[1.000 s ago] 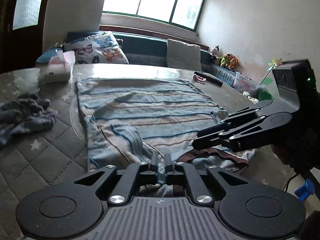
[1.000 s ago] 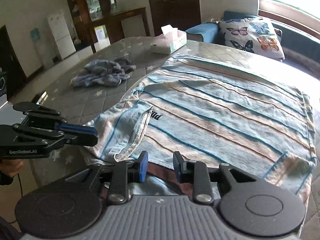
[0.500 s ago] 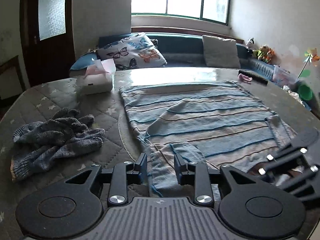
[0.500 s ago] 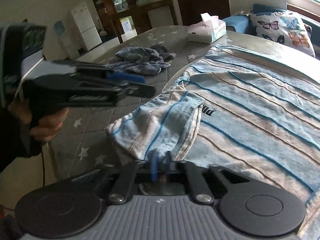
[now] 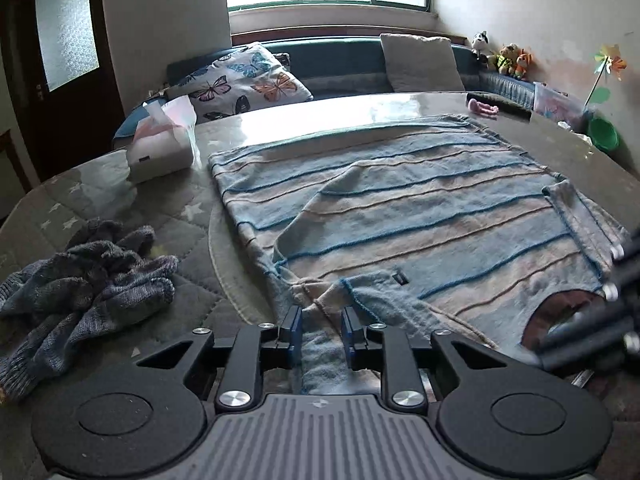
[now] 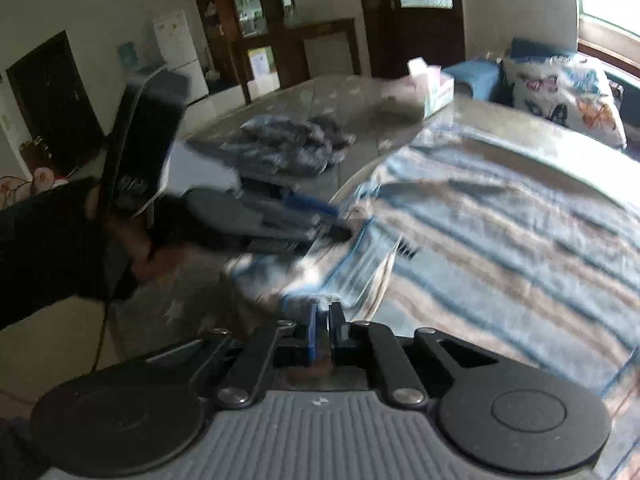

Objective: Fold clothes
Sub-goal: 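Grasp the folded sleeve with the right gripper and press it flat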

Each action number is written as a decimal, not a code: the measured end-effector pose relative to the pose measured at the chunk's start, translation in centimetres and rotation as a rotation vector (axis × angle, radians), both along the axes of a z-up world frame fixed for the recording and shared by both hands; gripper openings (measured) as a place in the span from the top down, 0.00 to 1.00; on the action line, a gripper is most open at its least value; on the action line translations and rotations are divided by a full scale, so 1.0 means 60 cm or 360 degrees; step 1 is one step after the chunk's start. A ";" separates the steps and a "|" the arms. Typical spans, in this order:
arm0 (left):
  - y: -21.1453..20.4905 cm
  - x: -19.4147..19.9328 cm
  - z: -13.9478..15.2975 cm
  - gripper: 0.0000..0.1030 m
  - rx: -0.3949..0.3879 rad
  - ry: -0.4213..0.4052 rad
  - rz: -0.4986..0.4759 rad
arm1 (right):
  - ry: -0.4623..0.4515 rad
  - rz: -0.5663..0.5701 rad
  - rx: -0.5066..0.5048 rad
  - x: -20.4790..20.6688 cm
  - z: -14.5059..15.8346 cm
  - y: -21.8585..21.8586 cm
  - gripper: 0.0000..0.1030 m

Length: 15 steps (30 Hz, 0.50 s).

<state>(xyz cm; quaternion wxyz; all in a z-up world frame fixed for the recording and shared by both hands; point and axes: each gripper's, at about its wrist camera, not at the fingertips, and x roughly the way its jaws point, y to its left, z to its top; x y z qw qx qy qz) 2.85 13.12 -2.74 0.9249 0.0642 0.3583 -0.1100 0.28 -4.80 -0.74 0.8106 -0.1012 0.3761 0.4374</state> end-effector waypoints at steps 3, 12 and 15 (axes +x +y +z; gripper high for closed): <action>0.001 0.002 0.010 0.77 -0.0023 -0.0035 -0.0012 | -0.0012 -0.0027 0.0005 0.027 -0.009 0.020 0.91; -0.003 -0.004 -0.003 0.77 0.0028 -0.0019 -0.0073 | 0.0027 -0.0016 0.0021 0.060 -0.014 0.031 0.90; -0.002 -0.011 -0.005 0.77 0.0046 -0.0024 -0.0071 | 0.0051 0.0045 -0.0030 0.043 -0.030 0.032 0.90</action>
